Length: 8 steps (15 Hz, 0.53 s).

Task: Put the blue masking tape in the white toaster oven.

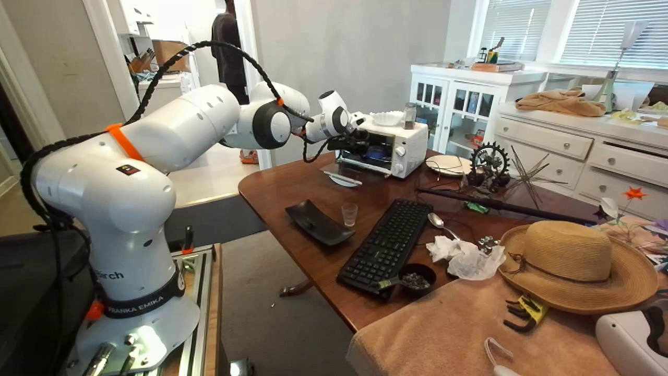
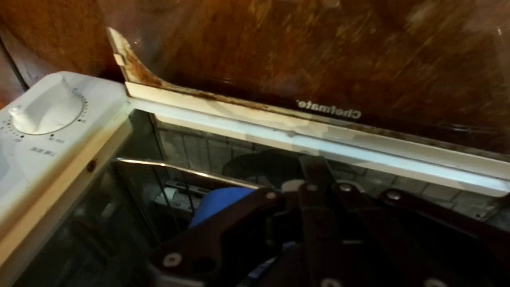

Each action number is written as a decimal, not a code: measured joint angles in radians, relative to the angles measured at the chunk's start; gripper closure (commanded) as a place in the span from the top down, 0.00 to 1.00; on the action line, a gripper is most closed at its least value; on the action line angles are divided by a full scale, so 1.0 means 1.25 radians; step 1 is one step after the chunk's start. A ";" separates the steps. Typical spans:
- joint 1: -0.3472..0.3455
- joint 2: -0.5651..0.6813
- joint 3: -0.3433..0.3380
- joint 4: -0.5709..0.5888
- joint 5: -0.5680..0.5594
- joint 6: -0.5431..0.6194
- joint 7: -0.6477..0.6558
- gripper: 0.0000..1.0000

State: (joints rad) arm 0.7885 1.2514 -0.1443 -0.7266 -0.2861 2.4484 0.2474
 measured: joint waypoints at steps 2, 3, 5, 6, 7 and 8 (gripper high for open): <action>0.002 -0.003 0.021 -0.002 0.003 0.000 0.000 0.00; 0.001 -0.007 0.039 -0.006 0.009 0.000 0.000 0.00; 0.000 -0.022 0.073 -0.027 0.032 -0.010 0.000 0.00; 0.000 -0.036 0.087 -0.046 0.045 -0.026 0.004 0.00; 0.000 -0.055 0.095 -0.072 0.056 -0.048 0.014 0.00; 0.000 -0.077 0.096 -0.102 0.062 -0.068 0.032 0.00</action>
State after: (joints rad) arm 0.7891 1.1554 -0.0237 -0.8538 -0.2088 2.3639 0.2877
